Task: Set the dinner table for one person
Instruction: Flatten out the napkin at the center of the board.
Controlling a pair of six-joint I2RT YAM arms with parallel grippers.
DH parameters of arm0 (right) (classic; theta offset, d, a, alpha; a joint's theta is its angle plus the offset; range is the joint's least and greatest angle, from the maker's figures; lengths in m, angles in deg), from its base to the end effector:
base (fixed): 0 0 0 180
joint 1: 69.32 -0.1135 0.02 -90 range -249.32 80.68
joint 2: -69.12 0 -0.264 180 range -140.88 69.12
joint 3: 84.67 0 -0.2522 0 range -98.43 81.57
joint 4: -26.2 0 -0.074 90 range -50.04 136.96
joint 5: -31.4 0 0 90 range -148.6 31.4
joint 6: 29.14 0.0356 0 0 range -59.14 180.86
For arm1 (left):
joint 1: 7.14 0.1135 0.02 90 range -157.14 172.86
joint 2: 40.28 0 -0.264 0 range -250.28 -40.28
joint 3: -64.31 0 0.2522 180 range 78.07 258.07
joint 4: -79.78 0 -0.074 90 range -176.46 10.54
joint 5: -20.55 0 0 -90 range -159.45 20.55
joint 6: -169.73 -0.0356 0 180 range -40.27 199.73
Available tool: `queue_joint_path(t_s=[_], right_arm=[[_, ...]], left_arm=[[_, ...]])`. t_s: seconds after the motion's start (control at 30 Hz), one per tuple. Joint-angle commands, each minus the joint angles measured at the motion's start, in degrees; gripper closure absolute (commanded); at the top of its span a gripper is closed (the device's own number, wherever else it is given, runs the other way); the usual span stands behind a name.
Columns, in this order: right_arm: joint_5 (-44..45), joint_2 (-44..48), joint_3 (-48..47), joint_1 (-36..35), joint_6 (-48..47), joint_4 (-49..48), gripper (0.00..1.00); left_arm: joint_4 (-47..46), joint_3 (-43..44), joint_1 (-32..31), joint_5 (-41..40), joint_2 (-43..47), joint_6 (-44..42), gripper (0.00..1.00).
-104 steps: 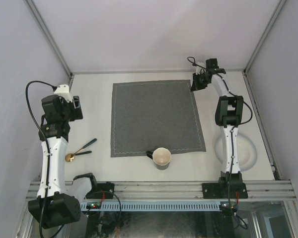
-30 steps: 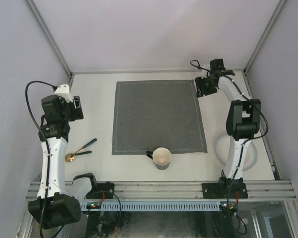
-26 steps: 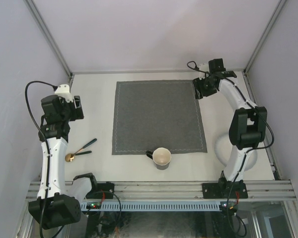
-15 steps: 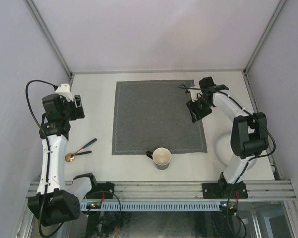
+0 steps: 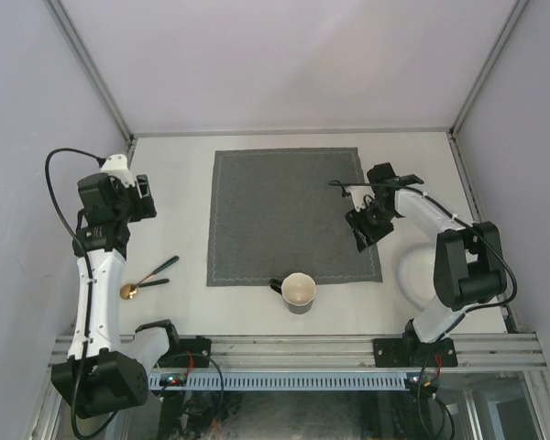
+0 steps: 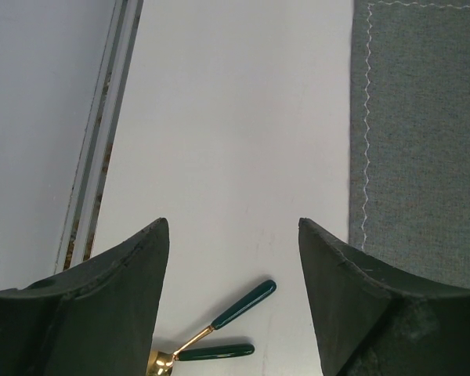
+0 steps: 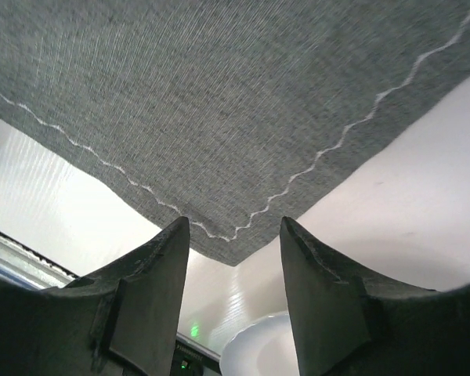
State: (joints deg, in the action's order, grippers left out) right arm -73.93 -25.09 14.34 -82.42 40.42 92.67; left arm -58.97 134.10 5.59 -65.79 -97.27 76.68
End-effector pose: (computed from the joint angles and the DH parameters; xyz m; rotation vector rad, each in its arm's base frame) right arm 0.2942 0.0781 0.2125 -0.8771 2.7878 0.3756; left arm 0.2135 0.0459 0.3386 -0.1352 2.0634 0.1036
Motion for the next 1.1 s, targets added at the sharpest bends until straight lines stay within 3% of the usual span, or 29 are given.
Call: queue_joint_path(t_s=[0.0, 1.07], right_arm=[[-1.9, -1.0, 1.7, -1.0, -2.0, 0.4, 0.50], [0.2, -5.9, 9.2, -0.9, -7.1, 3.3, 0.50]], left_arm=[[-2.6, -0.2, 0.3, 0.9, 0.7, 0.9, 0.29], [-2.6, -0.2, 0.3, 0.8, 0.1, 1.1, 0.29]])
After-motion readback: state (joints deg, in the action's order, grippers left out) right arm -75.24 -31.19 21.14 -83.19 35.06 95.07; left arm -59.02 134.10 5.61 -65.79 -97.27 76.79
